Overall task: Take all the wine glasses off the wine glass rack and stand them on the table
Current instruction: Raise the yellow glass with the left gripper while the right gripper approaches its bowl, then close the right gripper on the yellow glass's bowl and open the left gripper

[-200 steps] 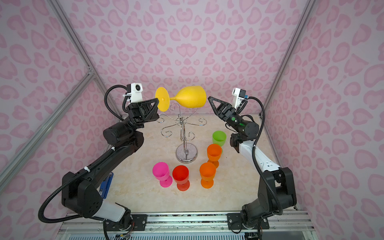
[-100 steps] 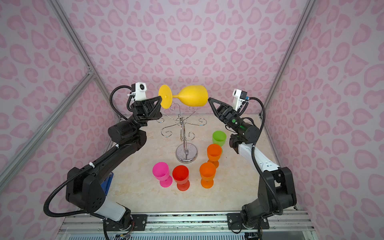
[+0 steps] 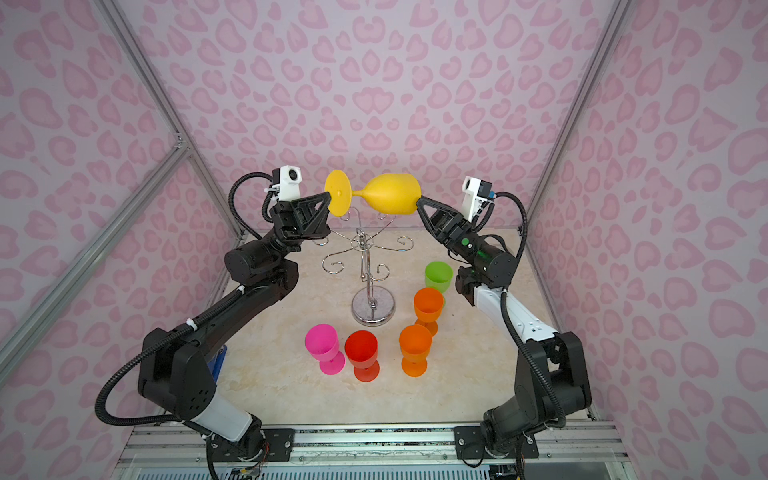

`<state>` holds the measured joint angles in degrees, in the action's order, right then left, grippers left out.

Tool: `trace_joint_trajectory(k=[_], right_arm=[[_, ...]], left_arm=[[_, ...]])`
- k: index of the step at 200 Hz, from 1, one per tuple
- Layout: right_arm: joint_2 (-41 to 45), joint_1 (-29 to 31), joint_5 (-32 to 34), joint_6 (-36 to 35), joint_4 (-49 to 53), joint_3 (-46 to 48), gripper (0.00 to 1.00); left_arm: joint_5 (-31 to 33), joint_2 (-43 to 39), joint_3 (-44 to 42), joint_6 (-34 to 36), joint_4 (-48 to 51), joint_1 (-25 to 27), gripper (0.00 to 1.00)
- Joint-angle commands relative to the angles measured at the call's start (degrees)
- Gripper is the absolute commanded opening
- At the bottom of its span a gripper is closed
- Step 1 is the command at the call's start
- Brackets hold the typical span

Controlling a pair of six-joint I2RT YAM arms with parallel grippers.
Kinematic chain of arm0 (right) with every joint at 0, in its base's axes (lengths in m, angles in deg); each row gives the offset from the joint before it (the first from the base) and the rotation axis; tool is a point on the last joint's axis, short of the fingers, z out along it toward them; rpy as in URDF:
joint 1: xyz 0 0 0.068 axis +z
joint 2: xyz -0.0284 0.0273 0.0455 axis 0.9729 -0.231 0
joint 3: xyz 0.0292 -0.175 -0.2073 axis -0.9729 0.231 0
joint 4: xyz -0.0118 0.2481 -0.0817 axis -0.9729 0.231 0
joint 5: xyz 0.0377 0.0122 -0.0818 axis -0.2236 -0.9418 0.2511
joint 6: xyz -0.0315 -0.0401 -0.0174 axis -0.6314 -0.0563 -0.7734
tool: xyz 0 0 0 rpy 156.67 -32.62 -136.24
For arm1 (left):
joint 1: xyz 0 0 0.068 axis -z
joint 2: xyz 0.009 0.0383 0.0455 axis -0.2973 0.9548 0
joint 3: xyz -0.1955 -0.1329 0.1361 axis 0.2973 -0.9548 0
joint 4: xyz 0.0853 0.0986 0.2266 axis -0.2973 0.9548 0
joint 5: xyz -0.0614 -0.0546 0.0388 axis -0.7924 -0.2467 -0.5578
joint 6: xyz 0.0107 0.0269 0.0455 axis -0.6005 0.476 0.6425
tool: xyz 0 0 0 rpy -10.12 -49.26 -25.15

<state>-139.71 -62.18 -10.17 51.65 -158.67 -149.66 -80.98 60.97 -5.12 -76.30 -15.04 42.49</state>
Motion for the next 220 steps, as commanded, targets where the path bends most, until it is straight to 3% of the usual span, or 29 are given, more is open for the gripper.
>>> trace_joint_trajectory(k=[1,139,220], right_arm=[[-0.5,0.5,-1.3,0.1,-1.9,-0.6,0.38],[1.9,1.5,-2.7,-0.5,-2.5,1.4,0.14],[2.6,1.4,-1.1,0.4,-2.5,0.6,0.0]], left_arm=[[1.2,0.6,0.6,-0.7,-2.6,0.3,0.02],[8.2,4.4,0.5,-9.2,-2.6,1.4,0.03],[10.3,3.6,-1.5,-9.3,-2.6,2.0,0.23]])
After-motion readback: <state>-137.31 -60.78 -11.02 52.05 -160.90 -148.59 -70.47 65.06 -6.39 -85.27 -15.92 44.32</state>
